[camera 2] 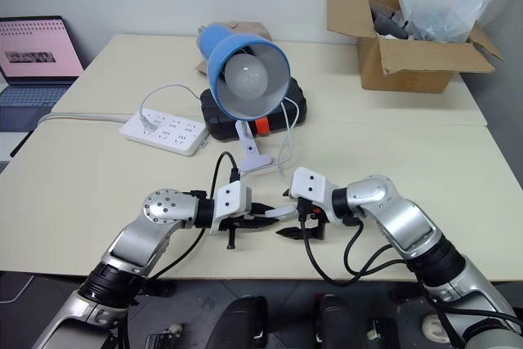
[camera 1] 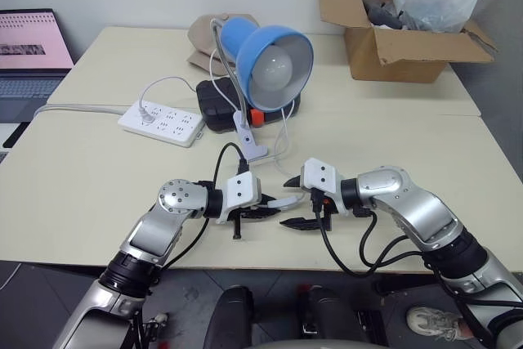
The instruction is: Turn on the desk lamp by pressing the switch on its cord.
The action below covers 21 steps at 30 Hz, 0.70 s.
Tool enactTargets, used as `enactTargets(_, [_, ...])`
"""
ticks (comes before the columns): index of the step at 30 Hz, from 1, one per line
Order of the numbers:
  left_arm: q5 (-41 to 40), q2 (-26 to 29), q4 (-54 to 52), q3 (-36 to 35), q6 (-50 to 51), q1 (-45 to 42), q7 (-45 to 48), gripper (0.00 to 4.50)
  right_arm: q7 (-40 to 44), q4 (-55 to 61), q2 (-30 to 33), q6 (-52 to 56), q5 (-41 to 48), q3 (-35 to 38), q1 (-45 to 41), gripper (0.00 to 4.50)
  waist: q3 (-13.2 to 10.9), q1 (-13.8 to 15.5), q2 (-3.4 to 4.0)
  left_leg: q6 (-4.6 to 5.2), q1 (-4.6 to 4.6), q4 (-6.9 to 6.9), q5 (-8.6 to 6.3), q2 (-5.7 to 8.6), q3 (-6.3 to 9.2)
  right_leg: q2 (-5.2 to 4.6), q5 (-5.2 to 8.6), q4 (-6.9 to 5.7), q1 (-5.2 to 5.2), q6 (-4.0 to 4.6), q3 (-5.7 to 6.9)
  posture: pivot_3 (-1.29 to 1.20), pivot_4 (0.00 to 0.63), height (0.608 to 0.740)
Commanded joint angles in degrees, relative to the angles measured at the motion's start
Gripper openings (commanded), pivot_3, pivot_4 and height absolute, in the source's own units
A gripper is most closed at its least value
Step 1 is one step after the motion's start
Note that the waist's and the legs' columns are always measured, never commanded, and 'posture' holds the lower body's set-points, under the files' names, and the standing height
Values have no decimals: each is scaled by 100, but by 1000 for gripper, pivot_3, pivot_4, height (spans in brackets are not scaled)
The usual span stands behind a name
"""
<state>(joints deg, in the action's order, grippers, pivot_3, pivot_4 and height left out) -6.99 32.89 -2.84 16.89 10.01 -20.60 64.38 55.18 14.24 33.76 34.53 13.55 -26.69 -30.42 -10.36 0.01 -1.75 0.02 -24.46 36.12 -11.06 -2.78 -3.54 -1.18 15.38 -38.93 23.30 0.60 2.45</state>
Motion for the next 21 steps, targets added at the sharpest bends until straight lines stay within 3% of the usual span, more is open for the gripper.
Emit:
enactTargets(1, [-155, 11, -259, -126, 9, -23, -9, 403, 107, 29, 4, -185, -138, 8, -57, 4132, 0, 0, 0, 0, 0, 0, 0, 0, 0, 0, 0, 0, 0, 0, 0, 0, 150, 740])
enactTargets(8, [-219, 11, -309, -131, 83, -31, -16, 403, 156, -131, -65, -375, -419, -50, -56, 2465, 0, -1, 0, 0, 0, 0, 0, 0, 0, 0, 0, 0, 0, 0, 0, 0, 150, 740])
enactTargets(9, [-226, 13, -323, -131, 93, -28, -19, 403, 167, -130, -75, -380, -434, -51, -54, 2390, 0, -1, 0, 0, 0, 0, 0, 0, -1, 0, 0, 0, 0, 0, 0, 0, 150, 740])
enactTargets(10, [-233, 12, -334, -132, 104, -26, -21, 403, 188, -138, -75, -409, -471, -64, -57, 1960, 0, -1, 0, 0, 0, 0, 0, 0, 0, 0, 0, 0, 0, 0, 0, 0, 150, 740])
enactTargets(13, [-236, 5, -349, -132, 124, -27, -28, 403, 246, -192, -57, -531, -582, -86, -60, 1230, 0, -1, 0, 0, 0, 0, 0, 0, 0, 0, 0, -1, 0, 0, 0, 0, 150, 740])
enactTargets(15, [-233, 5, -349, -134, 125, -31, -25, 403, 309, -242, -40, -639, -651, -81, -60, 956, 0, -1, 0, 0, 0, 0, 0, 0, 0, 0, 0, -1, 0, 0, 0, 0, 150, 740])
enactTargets(21, [-212, 5, -345, -136, 106, -50, -12, 403, 573, -363, 4, -842, -734, -38, -116, 683, 0, -1, 0, 0, 0, 1, 0, 0, -1, 0, 0, -1, 0, 0, -1, 0, 150, 740])
